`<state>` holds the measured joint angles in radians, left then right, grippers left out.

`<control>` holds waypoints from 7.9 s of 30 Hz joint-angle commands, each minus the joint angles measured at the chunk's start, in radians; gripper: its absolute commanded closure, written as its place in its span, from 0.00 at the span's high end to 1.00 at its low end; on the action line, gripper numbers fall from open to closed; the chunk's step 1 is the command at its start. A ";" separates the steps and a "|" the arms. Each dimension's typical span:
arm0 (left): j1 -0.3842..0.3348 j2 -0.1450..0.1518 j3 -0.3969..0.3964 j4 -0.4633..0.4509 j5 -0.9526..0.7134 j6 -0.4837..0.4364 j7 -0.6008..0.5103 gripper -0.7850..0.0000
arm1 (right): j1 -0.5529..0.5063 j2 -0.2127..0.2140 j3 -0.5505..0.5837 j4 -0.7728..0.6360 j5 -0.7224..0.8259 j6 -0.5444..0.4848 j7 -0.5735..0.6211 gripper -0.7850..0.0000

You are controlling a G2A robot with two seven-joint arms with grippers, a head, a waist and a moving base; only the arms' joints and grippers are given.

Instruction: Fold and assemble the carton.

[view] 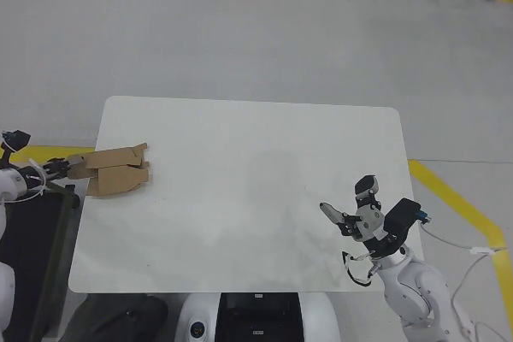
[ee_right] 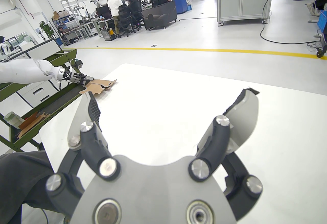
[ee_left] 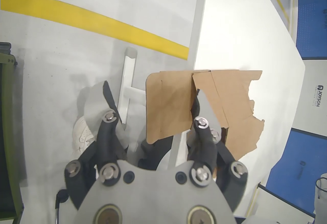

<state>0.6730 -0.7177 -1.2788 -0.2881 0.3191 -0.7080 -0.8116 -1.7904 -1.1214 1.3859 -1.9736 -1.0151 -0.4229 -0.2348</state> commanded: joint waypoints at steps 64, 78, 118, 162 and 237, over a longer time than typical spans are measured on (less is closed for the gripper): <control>0.144 -0.066 0.076 -0.866 -0.964 0.233 -0.358 0.00 | 0.000 0.000 0.000 0.000 0.000 0.000 0.000 1.00; 0.072 -0.123 0.197 -0.906 -0.980 0.309 -0.337 0.00 | 0.000 0.000 0.000 0.000 0.000 0.000 0.000 1.00; 0.044 -0.147 0.235 -0.895 -0.999 0.328 -0.363 0.00 | 0.000 0.000 0.000 0.000 0.000 0.000 0.000 1.00; 0.044 -0.147 0.235 -0.895 -0.999 0.328 -0.363 0.00 | 0.444 0.006 -0.262 0.370 1.336 -0.209 0.954 1.00; 0.044 -0.147 0.235 -0.895 -0.999 0.328 -0.363 0.00 | 0.507 -0.050 -0.292 0.452 1.743 -0.257 1.268 1.00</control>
<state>0.7172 -0.8645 -1.0441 -1.1826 -0.6794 -0.3795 -1.1742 -1.2763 -1.1725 1.0890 -1.5092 0.7296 -0.6829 1.0323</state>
